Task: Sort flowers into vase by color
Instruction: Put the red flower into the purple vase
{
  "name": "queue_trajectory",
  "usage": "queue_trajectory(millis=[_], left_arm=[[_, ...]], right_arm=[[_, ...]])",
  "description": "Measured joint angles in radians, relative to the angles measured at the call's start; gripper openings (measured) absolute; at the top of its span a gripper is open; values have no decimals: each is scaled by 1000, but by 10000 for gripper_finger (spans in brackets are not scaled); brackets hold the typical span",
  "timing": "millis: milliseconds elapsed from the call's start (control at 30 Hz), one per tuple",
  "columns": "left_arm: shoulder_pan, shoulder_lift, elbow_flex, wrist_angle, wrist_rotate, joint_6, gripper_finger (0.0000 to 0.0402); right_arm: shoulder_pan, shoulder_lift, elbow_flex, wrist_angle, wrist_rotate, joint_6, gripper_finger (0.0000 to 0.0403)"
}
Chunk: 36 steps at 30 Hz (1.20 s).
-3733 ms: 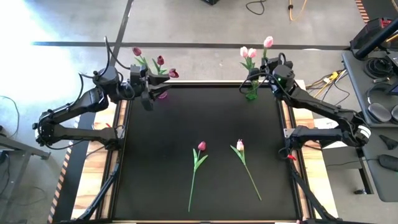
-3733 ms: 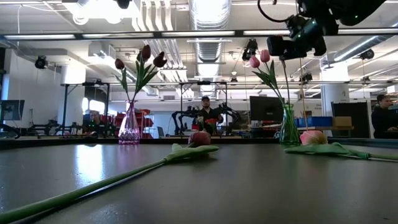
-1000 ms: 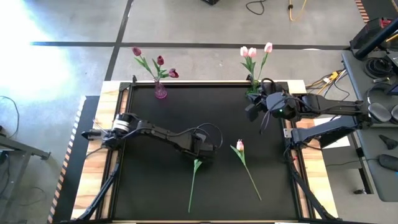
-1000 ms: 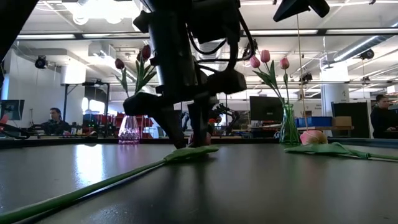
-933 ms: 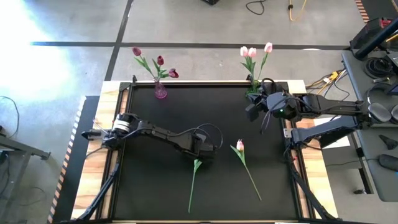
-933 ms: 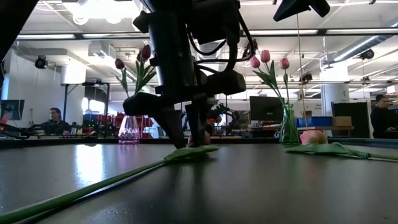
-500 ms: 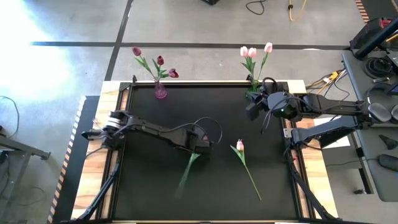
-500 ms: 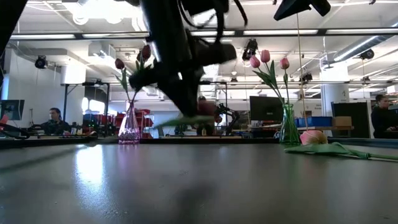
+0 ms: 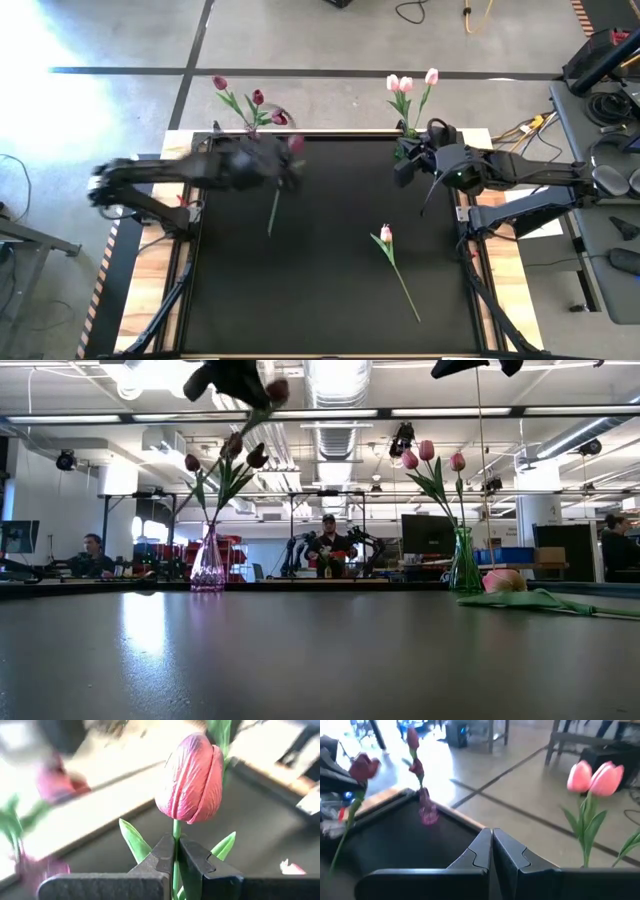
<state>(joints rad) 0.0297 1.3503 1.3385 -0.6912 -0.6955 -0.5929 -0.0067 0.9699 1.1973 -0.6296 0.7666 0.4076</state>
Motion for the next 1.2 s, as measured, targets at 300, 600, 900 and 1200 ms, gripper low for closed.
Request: queue_trajectory(millis=[300, 600, 900, 1200], left_arm=[[375, -442, -259, 407, 351, 491, 0], [726, -620, -440, 708, 591, 588, 0], [929, -533, -488, 899, 714, 601, 0], [1004, -392, -396, 917, 801, 678, 0]], right_arm=[[0, 0, -24, 118, 76, -52, 9], [0, 31, -39, 379, 78, -214, 9], [0, 92, -39, 488, 73, -292, 9], [0, 127, -31, 490, 72, -294, 9]])
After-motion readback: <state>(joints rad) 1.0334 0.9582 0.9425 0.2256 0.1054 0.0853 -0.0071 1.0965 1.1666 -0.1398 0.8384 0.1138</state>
